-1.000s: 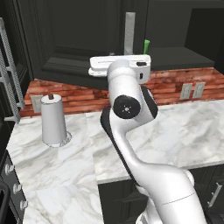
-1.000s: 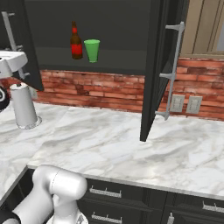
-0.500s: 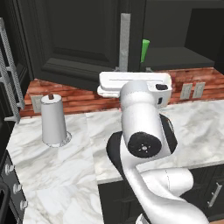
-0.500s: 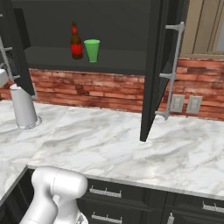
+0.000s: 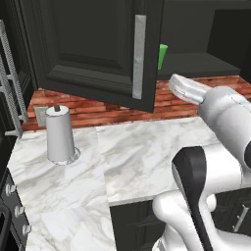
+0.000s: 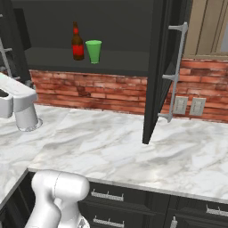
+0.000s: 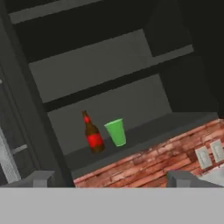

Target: Open the cabinet directly in front. Then move the beer and the cup to the dining counter with the jar on it.

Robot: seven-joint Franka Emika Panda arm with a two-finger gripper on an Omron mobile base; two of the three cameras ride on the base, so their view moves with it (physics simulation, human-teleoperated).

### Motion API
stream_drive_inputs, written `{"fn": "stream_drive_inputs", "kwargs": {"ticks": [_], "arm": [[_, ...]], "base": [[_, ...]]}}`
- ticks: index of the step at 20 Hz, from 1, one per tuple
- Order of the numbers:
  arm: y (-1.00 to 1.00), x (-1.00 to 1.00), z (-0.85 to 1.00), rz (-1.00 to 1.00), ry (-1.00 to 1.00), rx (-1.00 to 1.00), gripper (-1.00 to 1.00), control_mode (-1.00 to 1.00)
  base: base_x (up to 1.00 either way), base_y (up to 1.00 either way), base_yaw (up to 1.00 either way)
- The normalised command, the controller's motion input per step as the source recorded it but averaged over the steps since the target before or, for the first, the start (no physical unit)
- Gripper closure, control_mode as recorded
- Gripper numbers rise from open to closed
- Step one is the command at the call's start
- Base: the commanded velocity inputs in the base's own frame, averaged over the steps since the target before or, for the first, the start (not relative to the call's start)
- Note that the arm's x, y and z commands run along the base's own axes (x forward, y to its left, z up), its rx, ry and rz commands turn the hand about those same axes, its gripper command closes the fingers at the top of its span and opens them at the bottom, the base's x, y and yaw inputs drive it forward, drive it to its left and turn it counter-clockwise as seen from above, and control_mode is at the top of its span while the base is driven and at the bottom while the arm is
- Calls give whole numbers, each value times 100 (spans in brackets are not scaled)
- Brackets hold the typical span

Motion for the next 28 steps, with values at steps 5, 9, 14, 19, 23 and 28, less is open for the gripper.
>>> {"fn": "stream_drive_inputs", "kwargs": {"ticks": [5, 9, 14, 19, 23, 28], "arm": [[-91, 36, 0, 41, 0, 17, -100, -100], [-48, 53, -24, 43, 2, 13, -100, -100], [3, 18, -14, 23, 0, 5, -100, -100], [67, 91, -33, 0, 8, 0, -100, -100], [52, 100, -37, 3, 8, 0, -100, -100], [0, 100, -13, 22, 16, 2, -100, -100]], "base": [[0, 0, 0], [0, 0, 0], [0, 0, 0], [0, 0, 0], [0, 0, 0], [0, 0, 0]]}}
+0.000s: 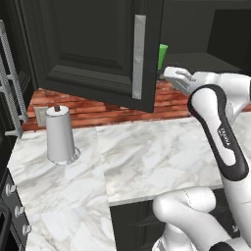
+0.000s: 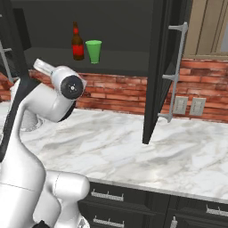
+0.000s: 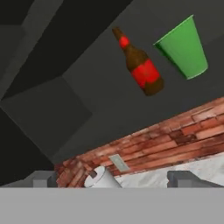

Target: Open the cabinet directly in front. Then move the beer and the cup to the dining counter with the jar on it.

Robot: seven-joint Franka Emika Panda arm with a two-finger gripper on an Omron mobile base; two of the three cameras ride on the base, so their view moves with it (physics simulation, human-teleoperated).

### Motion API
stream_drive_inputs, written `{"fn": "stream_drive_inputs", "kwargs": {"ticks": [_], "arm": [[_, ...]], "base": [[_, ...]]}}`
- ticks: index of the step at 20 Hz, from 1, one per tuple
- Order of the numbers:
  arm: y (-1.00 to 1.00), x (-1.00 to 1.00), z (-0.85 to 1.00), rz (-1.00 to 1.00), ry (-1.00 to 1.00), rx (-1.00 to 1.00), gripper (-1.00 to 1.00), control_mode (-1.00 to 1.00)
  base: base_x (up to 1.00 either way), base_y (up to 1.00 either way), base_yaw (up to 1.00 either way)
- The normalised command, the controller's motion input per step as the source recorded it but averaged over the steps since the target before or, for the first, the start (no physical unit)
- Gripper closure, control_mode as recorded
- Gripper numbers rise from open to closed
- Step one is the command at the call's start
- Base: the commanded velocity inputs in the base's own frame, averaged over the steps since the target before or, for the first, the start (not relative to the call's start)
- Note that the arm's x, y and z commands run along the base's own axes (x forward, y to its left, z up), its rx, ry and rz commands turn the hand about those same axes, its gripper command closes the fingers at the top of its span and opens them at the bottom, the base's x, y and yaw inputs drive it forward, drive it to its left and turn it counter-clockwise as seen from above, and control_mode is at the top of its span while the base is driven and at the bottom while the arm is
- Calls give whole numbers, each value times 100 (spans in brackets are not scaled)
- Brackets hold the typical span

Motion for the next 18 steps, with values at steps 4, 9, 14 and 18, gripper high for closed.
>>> {"fn": "stream_drive_inputs", "kwargs": {"ticks": [4, 9, 14, 18], "arm": [[42, 97, -6, 38, 7, 0, -100, -100], [96, 63, -1, 46, 0, 0, -100, -100], [100, 1, 0, 55, -1, 0, -100, -100], [100, -11, 0, 54, -9, -3, -100, -100]], "base": [[0, 0, 0], [0, 0, 0], [0, 0, 0], [0, 0, 0]]}}
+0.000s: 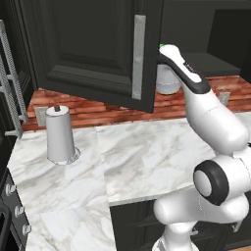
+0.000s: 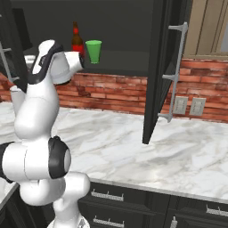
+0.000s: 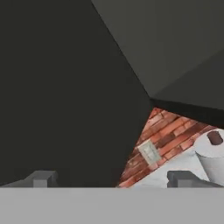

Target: Open the cabinet directly in front. Then move the beer and the cup to the dining counter with the jar on it.

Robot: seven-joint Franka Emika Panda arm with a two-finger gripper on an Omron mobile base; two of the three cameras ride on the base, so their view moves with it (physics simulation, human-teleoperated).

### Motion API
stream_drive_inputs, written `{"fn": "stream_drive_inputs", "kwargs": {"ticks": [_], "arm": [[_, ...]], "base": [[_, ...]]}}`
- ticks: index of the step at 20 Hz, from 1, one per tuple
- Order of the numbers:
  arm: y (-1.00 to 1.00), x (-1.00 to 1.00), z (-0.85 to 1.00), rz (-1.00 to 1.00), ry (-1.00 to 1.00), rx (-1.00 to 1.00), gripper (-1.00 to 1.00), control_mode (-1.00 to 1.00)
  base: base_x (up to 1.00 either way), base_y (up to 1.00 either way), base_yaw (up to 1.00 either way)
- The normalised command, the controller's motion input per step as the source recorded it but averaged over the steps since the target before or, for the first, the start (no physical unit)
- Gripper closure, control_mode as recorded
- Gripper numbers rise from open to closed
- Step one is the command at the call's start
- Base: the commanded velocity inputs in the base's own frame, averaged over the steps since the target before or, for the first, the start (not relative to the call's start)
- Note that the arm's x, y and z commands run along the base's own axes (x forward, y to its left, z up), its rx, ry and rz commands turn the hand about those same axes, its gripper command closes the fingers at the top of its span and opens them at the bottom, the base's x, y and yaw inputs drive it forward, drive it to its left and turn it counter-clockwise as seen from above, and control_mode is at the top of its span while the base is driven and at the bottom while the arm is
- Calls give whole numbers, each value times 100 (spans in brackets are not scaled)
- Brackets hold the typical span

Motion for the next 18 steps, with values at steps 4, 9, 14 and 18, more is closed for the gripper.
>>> {"fn": "stream_drive_inputs", "kwargs": {"ticks": [4, 9, 14, 18], "arm": [[100, -21, 0, 46, -14, -5, -100, -100], [100, -58, 0, 24, -27, -9, -100, -100], [100, -93, -10, -4, -51, -4, -100, -100], [100, -42, -44, -34, -45, 23, -100, -100]], "base": [[0, 0, 0], [0, 0, 0], [0, 0, 0], [0, 0, 0]]}}
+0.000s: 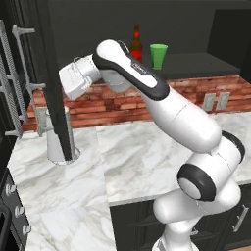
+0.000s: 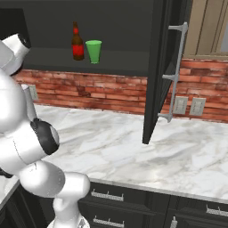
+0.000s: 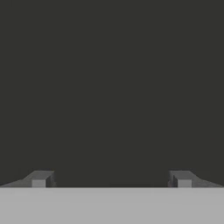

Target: Open the cabinet directly in front. Then move the beer and the cup to the dining counter with the jar on it.

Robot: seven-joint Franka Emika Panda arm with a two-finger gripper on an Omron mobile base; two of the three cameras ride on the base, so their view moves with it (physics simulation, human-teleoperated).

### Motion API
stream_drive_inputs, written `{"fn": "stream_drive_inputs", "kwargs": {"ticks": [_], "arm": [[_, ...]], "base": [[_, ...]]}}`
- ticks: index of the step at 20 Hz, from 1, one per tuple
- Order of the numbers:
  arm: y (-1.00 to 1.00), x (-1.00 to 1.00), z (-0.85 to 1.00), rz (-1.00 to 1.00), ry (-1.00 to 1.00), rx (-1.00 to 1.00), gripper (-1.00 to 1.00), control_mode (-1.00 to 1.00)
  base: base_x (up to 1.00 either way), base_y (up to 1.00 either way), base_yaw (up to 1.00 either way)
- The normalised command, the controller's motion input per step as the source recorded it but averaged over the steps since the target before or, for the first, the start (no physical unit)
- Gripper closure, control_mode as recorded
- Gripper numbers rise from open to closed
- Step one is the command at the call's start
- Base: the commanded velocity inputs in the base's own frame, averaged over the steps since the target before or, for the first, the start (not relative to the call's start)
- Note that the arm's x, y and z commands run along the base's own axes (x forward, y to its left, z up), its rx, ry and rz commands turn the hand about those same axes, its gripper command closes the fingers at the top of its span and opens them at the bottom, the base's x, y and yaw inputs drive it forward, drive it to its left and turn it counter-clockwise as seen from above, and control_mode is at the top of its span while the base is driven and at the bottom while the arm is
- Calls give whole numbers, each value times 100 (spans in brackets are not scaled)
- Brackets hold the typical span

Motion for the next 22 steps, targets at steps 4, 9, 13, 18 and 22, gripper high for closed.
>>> {"fn": "stream_drive_inputs", "kwargs": {"ticks": [4, 9, 13, 18, 22], "arm": [[43, 0, -14, -23, -11, 10, -100, -100], [-62, -22, 16, -20, 1, 5, -100, -100], [-100, -39, 52, -47, 10, 8, -100, -100], [-100, -33, 42, -52, 13, 4, -100, -100], [-100, -21, 36, -58, 16, 1, -100, -100]], "base": [[0, 0, 0], [0, 0, 0], [0, 0, 0], [0, 0, 0], [0, 0, 0]]}}
